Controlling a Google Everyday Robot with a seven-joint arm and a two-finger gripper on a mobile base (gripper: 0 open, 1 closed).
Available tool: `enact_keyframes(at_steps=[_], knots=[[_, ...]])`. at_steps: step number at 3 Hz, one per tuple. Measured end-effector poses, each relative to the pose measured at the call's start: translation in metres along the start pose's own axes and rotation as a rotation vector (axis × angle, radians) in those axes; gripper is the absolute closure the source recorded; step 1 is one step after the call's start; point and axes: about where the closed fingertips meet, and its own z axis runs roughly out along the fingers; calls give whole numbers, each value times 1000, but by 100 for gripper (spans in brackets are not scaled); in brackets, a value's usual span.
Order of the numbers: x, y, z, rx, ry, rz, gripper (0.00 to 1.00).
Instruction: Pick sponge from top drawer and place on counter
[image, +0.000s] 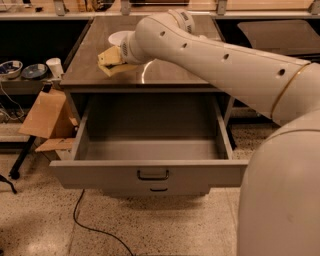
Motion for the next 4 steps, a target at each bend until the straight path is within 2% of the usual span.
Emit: enact_keyframes(at_steps=[1,2,3,4], knots=[[-7,7,1,-7,-9,-1,100],[-21,18,1,-23,-20,-26,100],[-40,28,1,-39,-36,-53,100],[-74,46,8,-61,-65,-92,100]])
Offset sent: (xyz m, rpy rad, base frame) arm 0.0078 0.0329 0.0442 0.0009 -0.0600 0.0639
